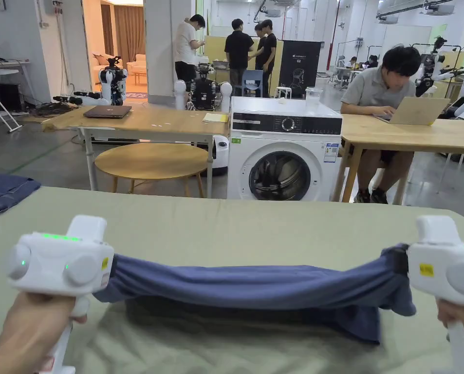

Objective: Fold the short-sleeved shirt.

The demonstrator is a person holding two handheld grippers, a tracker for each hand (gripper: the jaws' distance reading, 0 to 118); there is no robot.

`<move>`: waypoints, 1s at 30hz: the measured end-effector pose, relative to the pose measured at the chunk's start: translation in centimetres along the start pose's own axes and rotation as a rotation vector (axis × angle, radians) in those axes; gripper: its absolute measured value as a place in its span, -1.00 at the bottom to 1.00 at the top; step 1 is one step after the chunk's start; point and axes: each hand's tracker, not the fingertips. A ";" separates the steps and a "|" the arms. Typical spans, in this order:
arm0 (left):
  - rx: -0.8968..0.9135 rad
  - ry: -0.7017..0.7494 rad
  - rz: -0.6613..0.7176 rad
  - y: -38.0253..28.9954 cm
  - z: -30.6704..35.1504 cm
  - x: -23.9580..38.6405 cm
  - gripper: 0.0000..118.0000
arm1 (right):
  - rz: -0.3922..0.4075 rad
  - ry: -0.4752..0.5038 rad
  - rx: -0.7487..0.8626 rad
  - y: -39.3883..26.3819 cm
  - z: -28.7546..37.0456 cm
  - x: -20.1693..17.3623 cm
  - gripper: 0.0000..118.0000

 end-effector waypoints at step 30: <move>-0.136 -0.121 0.115 -26.4 20.6 -2.9 -1.00 | -0.154 0.077 -0.157 -28.8 23.2 3.9 -0.99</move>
